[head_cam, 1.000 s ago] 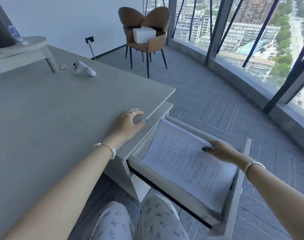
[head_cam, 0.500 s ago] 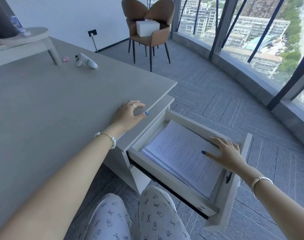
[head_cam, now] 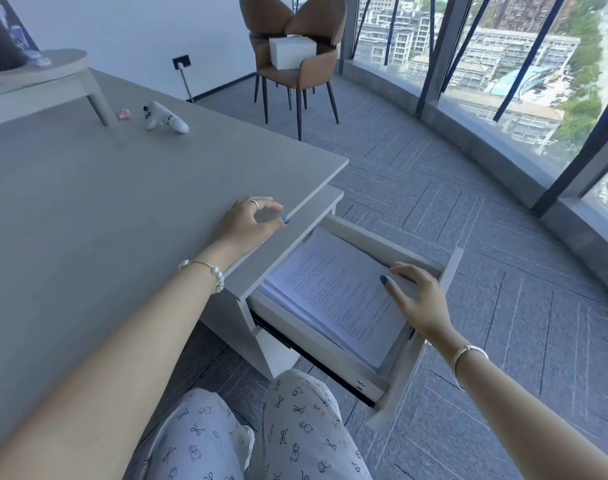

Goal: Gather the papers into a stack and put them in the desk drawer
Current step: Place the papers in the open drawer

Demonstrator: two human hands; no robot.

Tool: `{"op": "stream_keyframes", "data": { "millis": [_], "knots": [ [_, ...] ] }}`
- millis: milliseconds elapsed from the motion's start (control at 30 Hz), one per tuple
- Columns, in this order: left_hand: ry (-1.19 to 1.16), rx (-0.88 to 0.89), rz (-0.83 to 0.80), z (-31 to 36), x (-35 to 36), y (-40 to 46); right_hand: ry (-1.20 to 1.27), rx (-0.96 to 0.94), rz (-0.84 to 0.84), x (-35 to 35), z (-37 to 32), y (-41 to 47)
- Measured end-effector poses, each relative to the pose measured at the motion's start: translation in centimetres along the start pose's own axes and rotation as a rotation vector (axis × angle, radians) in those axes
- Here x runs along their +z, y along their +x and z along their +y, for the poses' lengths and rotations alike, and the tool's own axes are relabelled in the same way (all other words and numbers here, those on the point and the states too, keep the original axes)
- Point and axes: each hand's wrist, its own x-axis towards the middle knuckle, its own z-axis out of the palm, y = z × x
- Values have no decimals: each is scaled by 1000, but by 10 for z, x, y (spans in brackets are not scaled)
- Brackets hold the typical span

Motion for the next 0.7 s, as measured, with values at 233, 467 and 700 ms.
{"op": "stream_keyframes", "data": {
  "millis": [233, 467, 700],
  "knots": [
    [-81, -41, -2, 3, -1, -3, -16, 50, -30, 14, -27, 9],
    [-51, -46, 21, 3, -1, -3, -88, 141, -359, -9, -6, -36],
    [-71, -46, 31, 4, -1, -4, -32, 147, -424, -13, -7, -38]
  ]
}}
